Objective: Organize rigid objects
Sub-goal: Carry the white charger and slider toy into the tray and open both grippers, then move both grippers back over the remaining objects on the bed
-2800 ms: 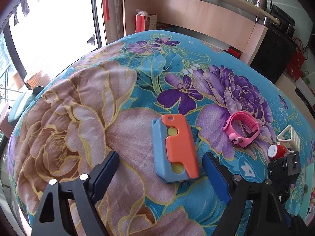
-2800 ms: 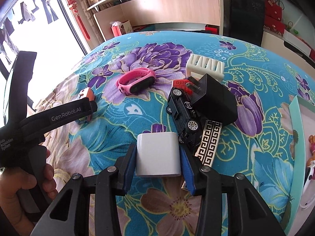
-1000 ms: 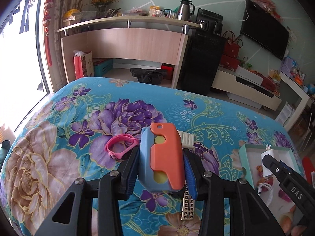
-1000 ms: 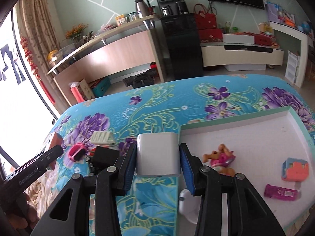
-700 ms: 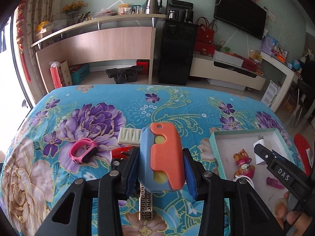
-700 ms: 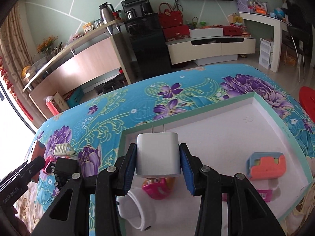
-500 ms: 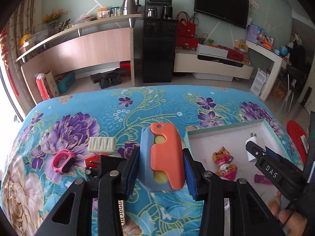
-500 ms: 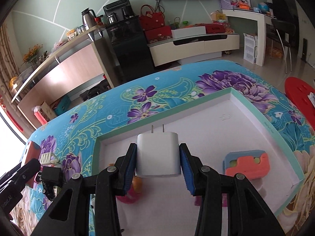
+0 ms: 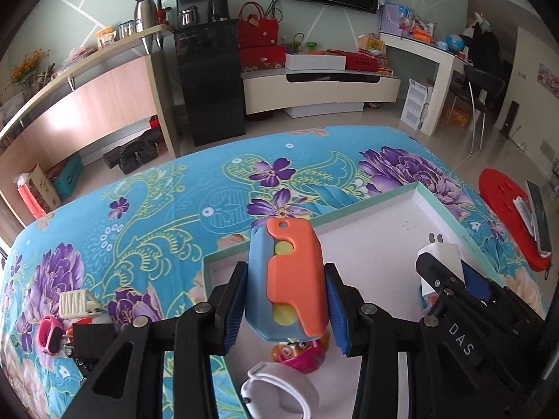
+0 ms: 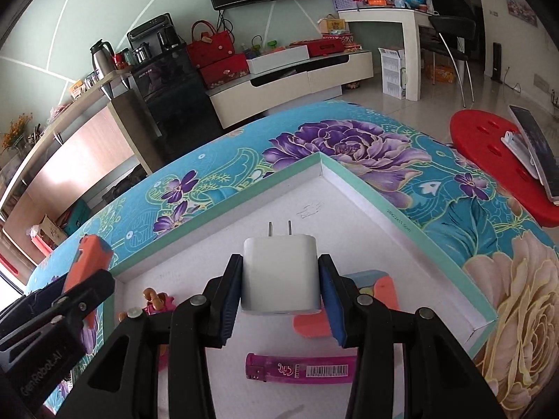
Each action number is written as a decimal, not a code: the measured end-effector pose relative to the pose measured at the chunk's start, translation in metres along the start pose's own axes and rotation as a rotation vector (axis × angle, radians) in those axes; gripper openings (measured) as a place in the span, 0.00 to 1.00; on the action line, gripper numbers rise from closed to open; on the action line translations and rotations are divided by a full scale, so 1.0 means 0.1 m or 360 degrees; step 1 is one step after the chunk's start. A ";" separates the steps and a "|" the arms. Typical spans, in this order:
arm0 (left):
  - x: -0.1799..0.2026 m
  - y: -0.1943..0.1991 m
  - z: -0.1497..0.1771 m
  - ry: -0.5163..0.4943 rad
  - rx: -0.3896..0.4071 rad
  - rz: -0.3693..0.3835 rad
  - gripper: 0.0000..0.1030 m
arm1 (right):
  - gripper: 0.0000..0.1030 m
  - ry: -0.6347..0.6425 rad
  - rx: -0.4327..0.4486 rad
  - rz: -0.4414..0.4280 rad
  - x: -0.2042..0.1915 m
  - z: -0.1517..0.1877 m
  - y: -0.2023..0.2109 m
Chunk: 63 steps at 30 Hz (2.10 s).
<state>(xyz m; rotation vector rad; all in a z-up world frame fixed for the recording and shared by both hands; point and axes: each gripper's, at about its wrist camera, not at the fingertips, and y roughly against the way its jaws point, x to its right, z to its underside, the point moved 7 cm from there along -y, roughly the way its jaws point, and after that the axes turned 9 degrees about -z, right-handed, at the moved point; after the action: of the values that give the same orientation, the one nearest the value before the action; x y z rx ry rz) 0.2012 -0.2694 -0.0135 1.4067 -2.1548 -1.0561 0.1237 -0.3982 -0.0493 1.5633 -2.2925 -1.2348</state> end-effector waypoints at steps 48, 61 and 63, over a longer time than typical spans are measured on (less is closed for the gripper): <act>-0.91 -0.03 0.33 0.0288 -0.0132 -0.0347 0.86 | 0.82 0.0210 -0.0192 0.0074 -0.24 0.11 -0.05; -1.43 0.07 0.57 0.0424 -0.0140 -0.0473 1.00 | 0.82 0.0273 -0.0166 0.0040 -0.49 0.11 -0.02; -1.52 0.09 0.62 0.0448 -0.0143 -0.0493 1.00 | 0.82 0.0296 -0.0159 0.0010 -0.59 0.12 -0.01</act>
<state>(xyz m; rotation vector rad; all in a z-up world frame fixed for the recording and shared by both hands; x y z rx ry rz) 0.2227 -0.1072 -0.0318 1.7664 -1.7100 -0.9739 0.1461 -0.3430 -0.0376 1.5632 -2.0878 -1.1314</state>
